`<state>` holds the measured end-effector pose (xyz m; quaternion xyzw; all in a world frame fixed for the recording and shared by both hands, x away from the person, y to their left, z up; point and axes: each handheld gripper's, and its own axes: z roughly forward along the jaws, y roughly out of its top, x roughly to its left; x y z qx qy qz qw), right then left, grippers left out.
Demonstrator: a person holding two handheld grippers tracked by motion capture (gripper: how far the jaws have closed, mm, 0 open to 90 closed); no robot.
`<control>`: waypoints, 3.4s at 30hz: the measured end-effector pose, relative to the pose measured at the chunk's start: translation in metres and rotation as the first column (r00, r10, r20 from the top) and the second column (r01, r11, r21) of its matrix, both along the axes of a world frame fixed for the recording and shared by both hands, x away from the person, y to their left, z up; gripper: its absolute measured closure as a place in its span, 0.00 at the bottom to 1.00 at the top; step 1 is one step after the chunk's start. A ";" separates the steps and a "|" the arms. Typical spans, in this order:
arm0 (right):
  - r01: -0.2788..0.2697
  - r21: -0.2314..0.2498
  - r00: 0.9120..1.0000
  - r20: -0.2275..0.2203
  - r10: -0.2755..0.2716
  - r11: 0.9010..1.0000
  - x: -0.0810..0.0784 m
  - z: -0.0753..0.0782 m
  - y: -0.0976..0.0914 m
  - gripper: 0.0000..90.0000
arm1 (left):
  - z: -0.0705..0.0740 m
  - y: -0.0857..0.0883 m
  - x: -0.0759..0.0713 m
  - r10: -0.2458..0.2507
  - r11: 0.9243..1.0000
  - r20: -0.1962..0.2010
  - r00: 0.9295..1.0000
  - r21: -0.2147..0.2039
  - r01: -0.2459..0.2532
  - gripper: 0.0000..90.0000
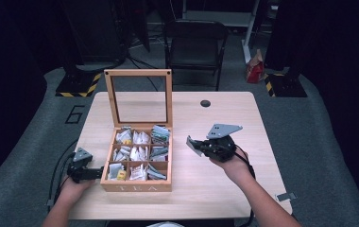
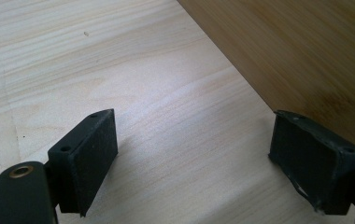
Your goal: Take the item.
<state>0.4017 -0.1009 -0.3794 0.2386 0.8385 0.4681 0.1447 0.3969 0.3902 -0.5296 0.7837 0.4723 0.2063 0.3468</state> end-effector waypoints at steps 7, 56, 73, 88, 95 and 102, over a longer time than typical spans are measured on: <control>0.035 -0.009 0.999 0.002 -0.035 0.999 0.000 -0.008 -0.014 0.99 | 0.000 0.000 0.000 -0.002 1.000 0.005 1.000 0.004 0.002 0.16; 0.189 -0.058 0.980 -0.043 -0.192 0.980 0.003 -0.071 -0.066 0.99 | 0.000 0.000 0.000 0.000 1.000 -0.002 1.000 0.001 0.000 0.16; 0.233 -0.104 0.970 -0.042 -0.239 0.967 0.004 -0.094 -0.076 0.99 | 0.000 0.000 0.000 -0.002 1.000 0.004 1.000 0.004 0.002 0.16; 0.216 -0.129 0.973 -0.059 -0.225 0.968 0.001 -0.105 -0.070 0.99 | 0.000 0.000 0.000 -0.001 1.000 0.004 1.000 0.004 0.001 0.16; 0.177 -0.148 0.978 -0.083 -0.191 0.973 0.001 -0.111 -0.064 0.97 | 0.000 0.000 0.000 0.000 1.000 0.003 1.000 0.000 0.000 0.16; 0.162 -0.161 0.979 -0.100 -0.180 0.974 0.000 -0.117 -0.059 0.96 | 0.000 0.000 0.000 -0.001 1.000 0.004 1.000 0.002 0.001 0.16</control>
